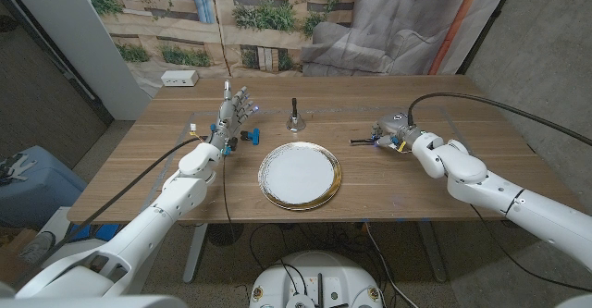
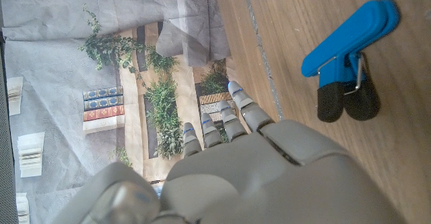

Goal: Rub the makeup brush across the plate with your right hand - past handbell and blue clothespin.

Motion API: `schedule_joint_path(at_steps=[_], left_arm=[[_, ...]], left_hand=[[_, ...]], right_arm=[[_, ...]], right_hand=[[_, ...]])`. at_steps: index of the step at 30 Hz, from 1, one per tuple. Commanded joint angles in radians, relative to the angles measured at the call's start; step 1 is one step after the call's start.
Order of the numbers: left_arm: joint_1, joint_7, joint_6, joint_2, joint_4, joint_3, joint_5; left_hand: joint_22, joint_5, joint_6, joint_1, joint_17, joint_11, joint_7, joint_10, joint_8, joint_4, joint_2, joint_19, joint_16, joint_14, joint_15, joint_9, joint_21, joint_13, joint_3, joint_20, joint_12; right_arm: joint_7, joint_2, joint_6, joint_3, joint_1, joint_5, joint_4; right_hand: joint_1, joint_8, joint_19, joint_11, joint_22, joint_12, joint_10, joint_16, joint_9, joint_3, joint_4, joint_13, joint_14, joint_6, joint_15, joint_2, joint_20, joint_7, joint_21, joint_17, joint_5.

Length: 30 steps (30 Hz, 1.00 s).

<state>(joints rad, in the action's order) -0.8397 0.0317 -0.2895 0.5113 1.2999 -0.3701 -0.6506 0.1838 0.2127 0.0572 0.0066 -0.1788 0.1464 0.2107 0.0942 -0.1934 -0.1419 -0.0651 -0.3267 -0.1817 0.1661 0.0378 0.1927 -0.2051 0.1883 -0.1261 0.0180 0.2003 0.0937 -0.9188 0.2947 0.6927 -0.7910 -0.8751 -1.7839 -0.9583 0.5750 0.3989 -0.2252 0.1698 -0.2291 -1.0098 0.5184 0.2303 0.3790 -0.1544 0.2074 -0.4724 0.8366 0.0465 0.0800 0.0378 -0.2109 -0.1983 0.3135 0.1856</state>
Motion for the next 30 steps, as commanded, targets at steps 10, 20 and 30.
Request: schedule_joint_path(at_steps=[10, 20, 30], left_arm=[[0.000, 0.000, 0.000, -0.001, 0.000, 0.000, 0.000], [0.000, 0.000, 0.000, -0.001, 0.000, 0.000, 0.000], [0.000, 0.000, 0.000, 0.000, 0.000, 0.000, 0.000]], left_hand=[[0.005, 0.003, -0.001, -0.001, -0.002, 0.010, 0.010, 0.000, -0.004, -0.007, -0.014, -0.006, -0.003, 0.006, 0.014, 0.002, -0.004, 0.003, -0.002, 0.001, 0.007], [0.005, 0.003, -0.001, -0.001, -0.002, 0.011, 0.010, 0.000, -0.004, -0.007, -0.014, -0.007, -0.003, 0.007, 0.014, 0.002, -0.004, 0.003, -0.002, 0.001, 0.007], [0.005, 0.003, -0.001, -0.001, -0.002, 0.011, 0.010, 0.000, -0.003, -0.007, -0.015, -0.007, -0.003, 0.007, 0.014, 0.002, -0.004, 0.003, -0.002, 0.001, 0.007]], right_arm=[[-0.199, 0.011, -0.106, -0.151, -0.097, 0.369, 0.003], [-0.280, 0.036, -0.232, -0.211, -0.138, 0.575, 0.060], [-0.320, 0.078, -0.236, -0.222, -0.166, 0.675, 0.042]], right_hand=[[0.010, 0.010, 0.004, 0.002, 0.002, -0.004, -0.015, 0.001, 0.004, -0.001, 0.008, 0.001, -0.008, 0.025, 0.143, 0.010, 0.002, -0.010, 0.003, 0.001, 0.002], [0.017, 0.010, 0.004, 0.003, 0.002, -0.001, -0.015, -0.003, 0.002, -0.007, 0.007, 0.001, -0.003, 0.027, 0.141, 0.005, -0.002, -0.010, 0.002, 0.000, 0.002], [0.028, 0.000, 0.004, 0.003, 0.003, 0.003, -0.012, -0.006, -0.009, -0.014, 0.008, 0.001, 0.000, 0.021, 0.140, 0.003, -0.002, -0.011, 0.002, -0.001, 0.002]])
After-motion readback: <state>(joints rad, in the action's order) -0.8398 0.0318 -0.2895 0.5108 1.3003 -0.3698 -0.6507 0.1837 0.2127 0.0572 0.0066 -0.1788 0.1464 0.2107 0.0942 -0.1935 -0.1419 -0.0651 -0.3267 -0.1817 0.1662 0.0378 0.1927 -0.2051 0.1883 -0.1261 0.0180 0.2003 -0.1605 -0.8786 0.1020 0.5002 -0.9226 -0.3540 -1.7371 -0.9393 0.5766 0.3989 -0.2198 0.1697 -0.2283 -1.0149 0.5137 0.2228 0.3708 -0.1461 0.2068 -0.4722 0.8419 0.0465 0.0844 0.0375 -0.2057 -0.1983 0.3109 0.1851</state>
